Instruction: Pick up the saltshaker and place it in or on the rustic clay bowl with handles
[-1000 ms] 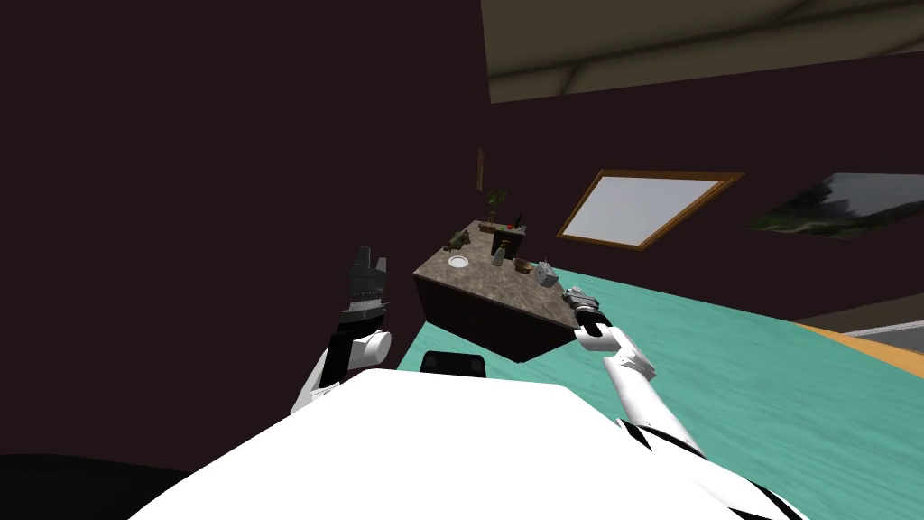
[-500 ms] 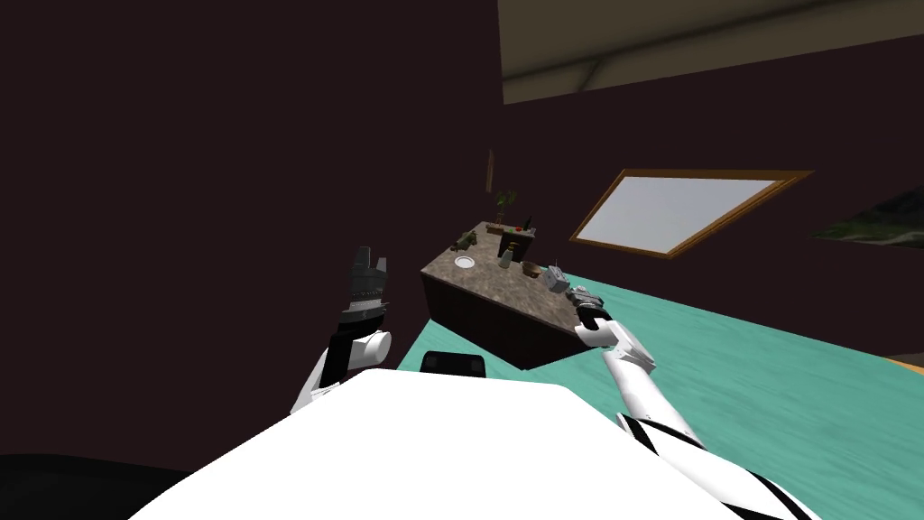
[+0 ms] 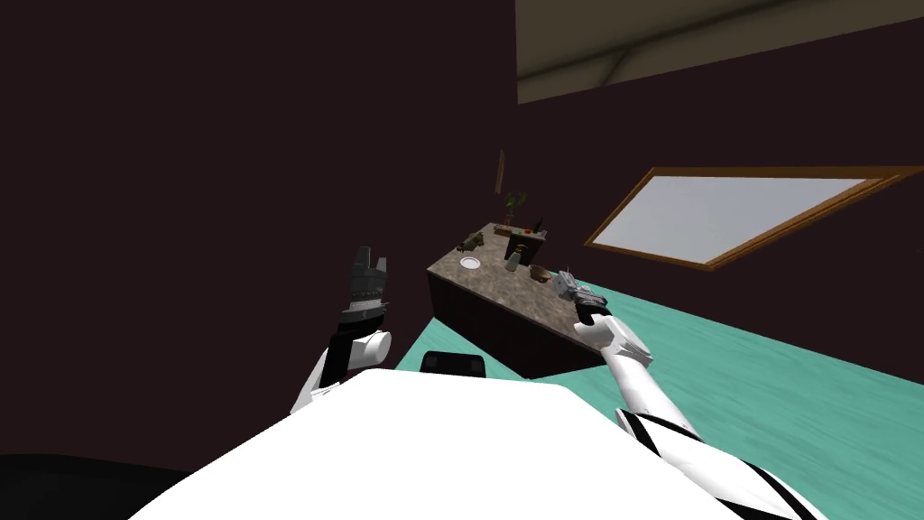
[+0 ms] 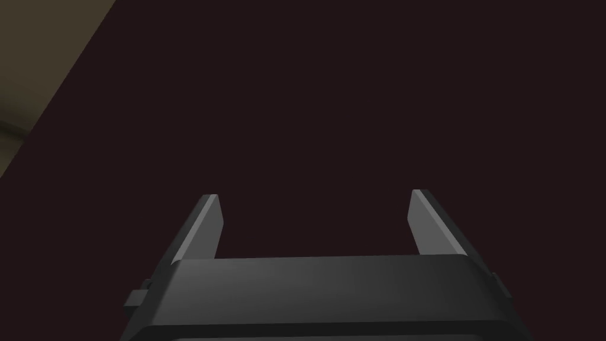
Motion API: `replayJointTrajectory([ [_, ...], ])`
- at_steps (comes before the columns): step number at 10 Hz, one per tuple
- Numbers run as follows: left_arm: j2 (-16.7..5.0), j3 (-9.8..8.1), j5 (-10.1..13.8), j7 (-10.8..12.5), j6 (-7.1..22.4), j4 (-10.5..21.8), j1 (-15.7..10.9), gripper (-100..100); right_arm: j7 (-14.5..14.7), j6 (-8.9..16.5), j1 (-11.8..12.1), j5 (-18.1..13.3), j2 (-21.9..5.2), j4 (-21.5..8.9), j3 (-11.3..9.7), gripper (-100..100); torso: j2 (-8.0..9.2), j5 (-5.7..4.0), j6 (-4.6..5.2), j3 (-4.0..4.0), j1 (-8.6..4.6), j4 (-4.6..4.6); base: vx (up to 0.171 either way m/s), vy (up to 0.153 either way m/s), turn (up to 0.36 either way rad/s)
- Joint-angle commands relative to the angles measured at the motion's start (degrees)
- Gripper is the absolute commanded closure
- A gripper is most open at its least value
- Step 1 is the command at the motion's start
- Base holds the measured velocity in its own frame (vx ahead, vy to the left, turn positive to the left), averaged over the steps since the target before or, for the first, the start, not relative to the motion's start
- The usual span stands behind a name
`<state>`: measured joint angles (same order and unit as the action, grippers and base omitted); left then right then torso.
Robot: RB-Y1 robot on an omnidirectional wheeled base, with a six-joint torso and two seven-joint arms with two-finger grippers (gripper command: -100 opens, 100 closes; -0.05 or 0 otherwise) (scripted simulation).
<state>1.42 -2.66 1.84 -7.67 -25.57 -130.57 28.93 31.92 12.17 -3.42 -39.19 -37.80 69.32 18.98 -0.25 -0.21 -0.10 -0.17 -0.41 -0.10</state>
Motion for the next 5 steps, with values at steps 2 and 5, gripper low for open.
replayJointTrajectory([
  [2, 0.0, 0.00, 0.0, 0.0, 0.0, 0.0, 0.0, 0, -3.3, 2.6, -0.6, -2.6, -0.3, -0.3, -0.6, 100, 0.00, 0.01, -0.09, 0.00, -0.01, 0.00, -0.006, -0.035, 0.172],
  [5, 0.0, 0.00, 0.0, 0.0, 0.0, 0.0, 0.0, 0, -8.2, 6.9, -1.6, -7.1, -0.8, -0.9, -1.9, 100, -0.03, -0.01, 0.01, -0.02, -0.05, 0.00, -0.001, -0.046, 0.200],
])
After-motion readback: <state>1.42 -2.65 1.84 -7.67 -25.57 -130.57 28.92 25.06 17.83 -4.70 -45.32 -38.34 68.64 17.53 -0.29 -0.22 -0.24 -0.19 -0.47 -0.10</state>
